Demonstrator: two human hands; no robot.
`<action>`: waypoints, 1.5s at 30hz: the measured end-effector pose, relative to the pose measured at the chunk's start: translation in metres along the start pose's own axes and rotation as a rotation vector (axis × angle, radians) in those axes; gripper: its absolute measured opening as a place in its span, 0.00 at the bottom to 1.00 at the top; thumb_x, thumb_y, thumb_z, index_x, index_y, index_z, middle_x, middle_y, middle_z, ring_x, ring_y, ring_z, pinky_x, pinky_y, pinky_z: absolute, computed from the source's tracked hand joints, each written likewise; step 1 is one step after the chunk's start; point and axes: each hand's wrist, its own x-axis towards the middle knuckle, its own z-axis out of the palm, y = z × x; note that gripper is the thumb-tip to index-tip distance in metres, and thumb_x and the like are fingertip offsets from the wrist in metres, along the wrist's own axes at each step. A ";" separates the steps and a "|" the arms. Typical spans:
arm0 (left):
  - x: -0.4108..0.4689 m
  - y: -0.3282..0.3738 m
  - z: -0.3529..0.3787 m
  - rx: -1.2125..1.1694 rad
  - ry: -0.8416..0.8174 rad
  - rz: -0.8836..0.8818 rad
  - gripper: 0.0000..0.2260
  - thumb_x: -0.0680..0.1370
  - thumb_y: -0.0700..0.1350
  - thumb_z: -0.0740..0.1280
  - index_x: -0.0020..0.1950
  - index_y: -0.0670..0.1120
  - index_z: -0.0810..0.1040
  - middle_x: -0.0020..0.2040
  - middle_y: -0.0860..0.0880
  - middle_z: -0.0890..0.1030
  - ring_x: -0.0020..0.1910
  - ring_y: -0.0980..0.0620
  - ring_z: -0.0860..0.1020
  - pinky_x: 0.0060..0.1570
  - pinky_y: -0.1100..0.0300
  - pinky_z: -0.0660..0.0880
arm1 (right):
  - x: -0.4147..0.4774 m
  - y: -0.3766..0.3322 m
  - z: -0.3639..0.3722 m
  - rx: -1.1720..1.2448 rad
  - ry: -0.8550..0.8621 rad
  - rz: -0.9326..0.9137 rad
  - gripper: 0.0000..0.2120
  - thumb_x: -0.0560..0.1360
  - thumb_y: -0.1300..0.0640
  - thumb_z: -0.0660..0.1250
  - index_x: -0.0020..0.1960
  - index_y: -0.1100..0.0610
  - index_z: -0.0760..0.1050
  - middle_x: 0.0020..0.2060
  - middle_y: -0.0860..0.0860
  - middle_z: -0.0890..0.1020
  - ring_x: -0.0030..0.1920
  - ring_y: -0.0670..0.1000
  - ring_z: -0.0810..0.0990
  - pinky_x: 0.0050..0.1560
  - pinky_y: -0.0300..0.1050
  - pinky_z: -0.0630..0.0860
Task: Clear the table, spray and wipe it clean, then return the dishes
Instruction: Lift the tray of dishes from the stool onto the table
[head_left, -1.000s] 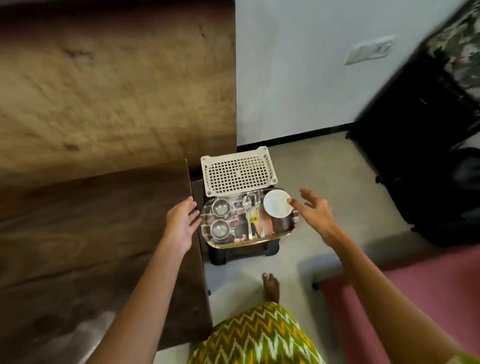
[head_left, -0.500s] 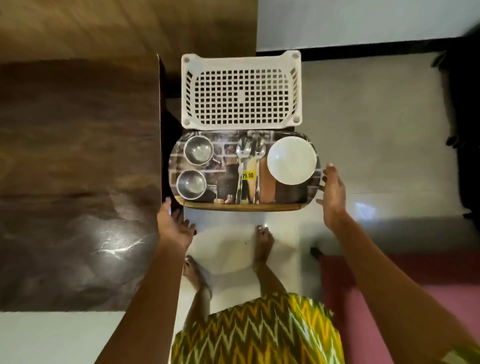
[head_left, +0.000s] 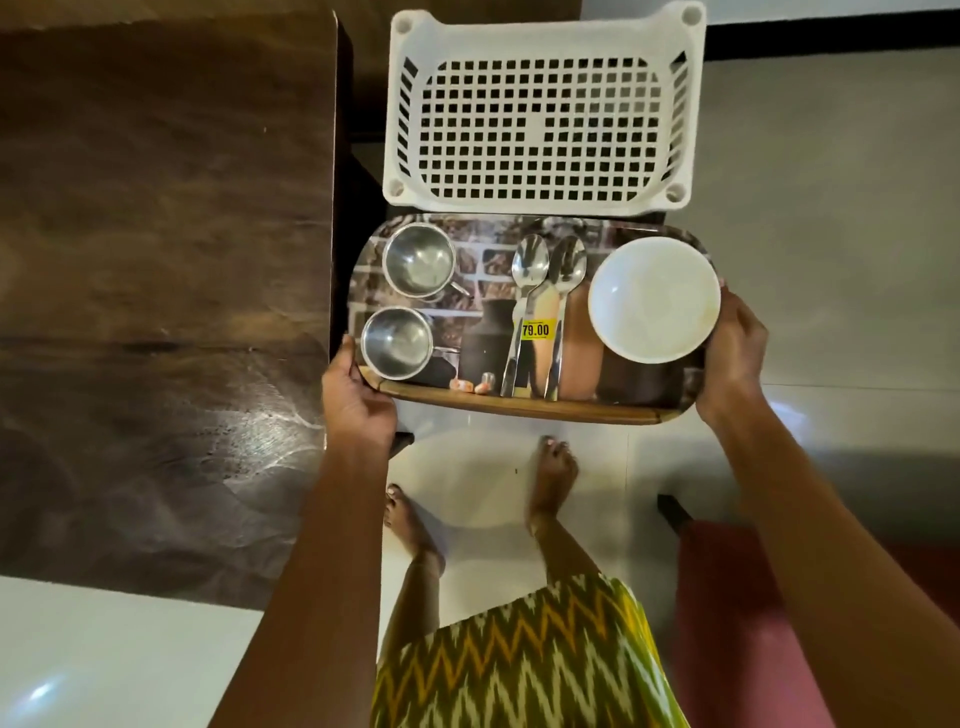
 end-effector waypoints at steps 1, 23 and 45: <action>-0.002 0.000 0.003 0.012 -0.006 -0.012 0.13 0.82 0.45 0.57 0.40 0.44 0.75 0.25 0.51 0.81 0.27 0.56 0.81 0.25 0.64 0.77 | 0.002 0.002 0.000 -0.009 -0.007 -0.016 0.11 0.77 0.49 0.64 0.37 0.50 0.77 0.35 0.42 0.80 0.39 0.45 0.78 0.39 0.39 0.76; -0.103 0.097 -0.020 0.287 -0.213 0.057 0.27 0.68 0.65 0.69 0.58 0.47 0.80 0.54 0.44 0.82 0.53 0.44 0.81 0.58 0.46 0.76 | -0.098 -0.097 -0.037 -0.201 -0.084 -0.304 0.10 0.80 0.60 0.58 0.48 0.64 0.75 0.36 0.47 0.78 0.37 0.45 0.75 0.34 0.39 0.73; -0.327 0.354 -0.053 0.415 -0.329 0.767 0.11 0.80 0.50 0.62 0.40 0.47 0.74 0.25 0.54 0.79 0.21 0.62 0.76 0.19 0.71 0.69 | -0.346 -0.345 -0.022 -0.157 -0.154 -0.627 0.10 0.79 0.59 0.57 0.48 0.61 0.77 0.42 0.58 0.80 0.43 0.55 0.77 0.42 0.49 0.74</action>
